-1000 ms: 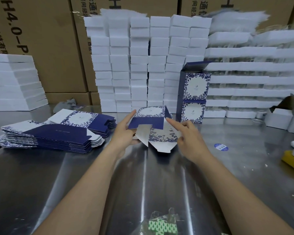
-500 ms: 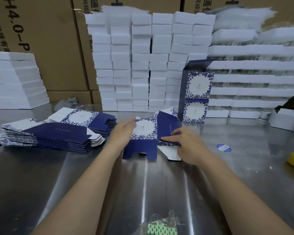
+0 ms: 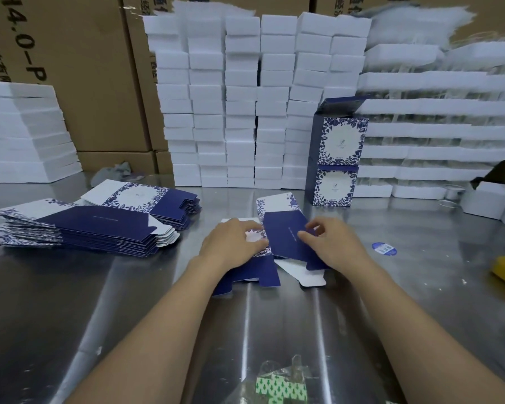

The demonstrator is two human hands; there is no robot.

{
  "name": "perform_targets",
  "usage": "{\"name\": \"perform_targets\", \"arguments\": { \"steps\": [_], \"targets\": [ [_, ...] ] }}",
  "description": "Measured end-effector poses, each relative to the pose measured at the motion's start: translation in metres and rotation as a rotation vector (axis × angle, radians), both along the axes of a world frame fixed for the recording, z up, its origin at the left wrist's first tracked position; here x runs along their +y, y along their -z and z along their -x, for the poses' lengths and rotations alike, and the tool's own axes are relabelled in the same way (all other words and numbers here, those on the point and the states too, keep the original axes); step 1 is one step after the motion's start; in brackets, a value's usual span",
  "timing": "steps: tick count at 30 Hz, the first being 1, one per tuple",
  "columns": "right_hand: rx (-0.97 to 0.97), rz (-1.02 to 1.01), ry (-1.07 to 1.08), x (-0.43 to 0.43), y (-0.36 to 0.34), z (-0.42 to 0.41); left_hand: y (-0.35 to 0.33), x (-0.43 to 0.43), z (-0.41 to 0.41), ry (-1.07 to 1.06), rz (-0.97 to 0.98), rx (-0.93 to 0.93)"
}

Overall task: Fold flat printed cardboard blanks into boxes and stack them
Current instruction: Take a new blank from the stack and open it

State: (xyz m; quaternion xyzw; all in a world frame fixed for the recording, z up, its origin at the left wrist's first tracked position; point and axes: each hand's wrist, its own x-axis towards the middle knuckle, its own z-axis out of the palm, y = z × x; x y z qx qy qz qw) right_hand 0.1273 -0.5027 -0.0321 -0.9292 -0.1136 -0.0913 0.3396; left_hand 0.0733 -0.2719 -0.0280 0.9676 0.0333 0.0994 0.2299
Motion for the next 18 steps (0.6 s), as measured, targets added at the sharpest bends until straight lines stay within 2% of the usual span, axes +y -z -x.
{"name": "perform_targets", "arguments": {
  "steps": [2, 4, 10, 14, 18],
  "targets": [
    [0.061, 0.068, 0.026, -0.003, 0.005, -0.002, 0.001, 0.0, 0.002, 0.04, -0.066, 0.055],
    [0.1, 0.029, 0.038, -0.002, 0.007, -0.002, 0.002, -0.003, 0.002, 0.034, -0.143, 0.097],
    [0.344, -0.463, 0.052, -0.005, -0.004, 0.003, 0.003, -0.008, 0.004, 0.023, -0.089, 0.071],
    [0.454, -0.591, 0.018, -0.007, -0.01, 0.008, 0.006, -0.007, 0.003, 0.06, -0.131, 0.124],
    [0.524, -0.768, -0.045, -0.005, -0.013, 0.013, 0.006, -0.003, 0.002, 0.002, 0.077, 0.039]
  ]
}}
